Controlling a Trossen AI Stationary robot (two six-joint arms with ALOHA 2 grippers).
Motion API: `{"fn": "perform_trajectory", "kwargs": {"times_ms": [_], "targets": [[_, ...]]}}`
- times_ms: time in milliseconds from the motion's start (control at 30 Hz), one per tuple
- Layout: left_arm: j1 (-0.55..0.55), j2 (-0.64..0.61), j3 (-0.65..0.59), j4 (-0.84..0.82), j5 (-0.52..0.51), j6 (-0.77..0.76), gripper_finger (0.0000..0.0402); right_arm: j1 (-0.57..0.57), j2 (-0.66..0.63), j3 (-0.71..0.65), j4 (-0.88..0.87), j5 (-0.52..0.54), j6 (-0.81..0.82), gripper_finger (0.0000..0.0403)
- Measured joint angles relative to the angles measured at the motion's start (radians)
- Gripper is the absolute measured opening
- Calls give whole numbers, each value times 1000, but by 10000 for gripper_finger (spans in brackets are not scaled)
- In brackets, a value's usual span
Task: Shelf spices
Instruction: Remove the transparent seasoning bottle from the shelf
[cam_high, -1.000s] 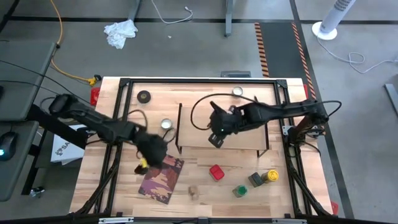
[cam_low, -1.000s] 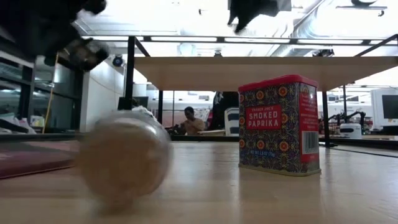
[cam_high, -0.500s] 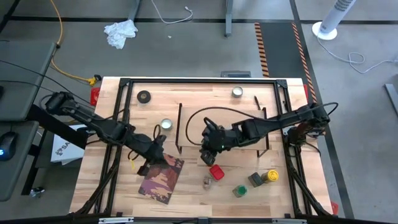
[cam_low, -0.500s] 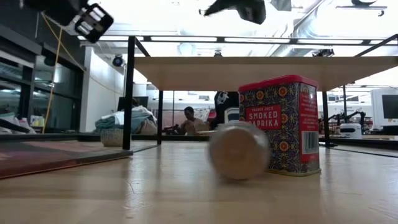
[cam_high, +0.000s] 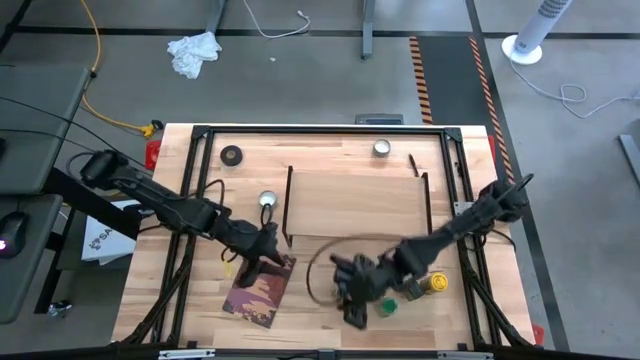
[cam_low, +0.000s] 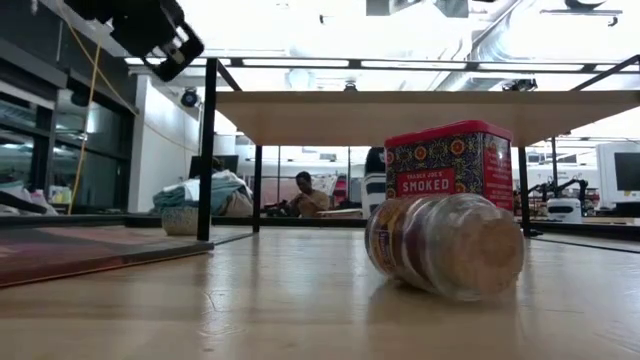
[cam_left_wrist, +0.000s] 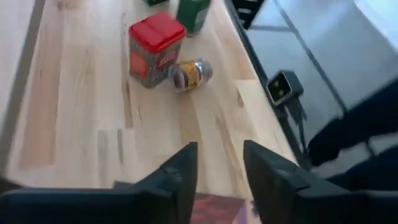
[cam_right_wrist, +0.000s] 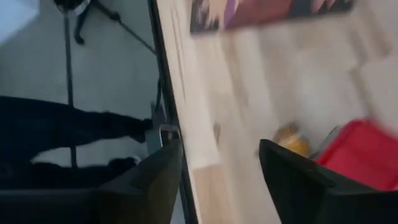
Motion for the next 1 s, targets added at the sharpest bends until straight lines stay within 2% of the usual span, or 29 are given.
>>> {"fn": "perform_trajectory", "kwargs": {"times_ms": [167, 333, 600, 867, 1000], "targets": [[-57, 50, 0, 76, -105, -230, 172, 82, 101, 0, 78, 8, 51, 231], [-118, 103, 0, 92, -125, -357, 191, 110, 184, 0, 107, 22, 107, 232], [-185, 178, 0, 74, -125, -421, 196, 68, 209, 0, 114, 192, 354, 232], [-243, 229, 0, 69, -71, -422, 196, 58, 210, 0, 114, 227, 425, 232], [-263, 252, 0, 67, -64, -423, 196, 52, 219, 0, 75, 262, 515, 232]]}}
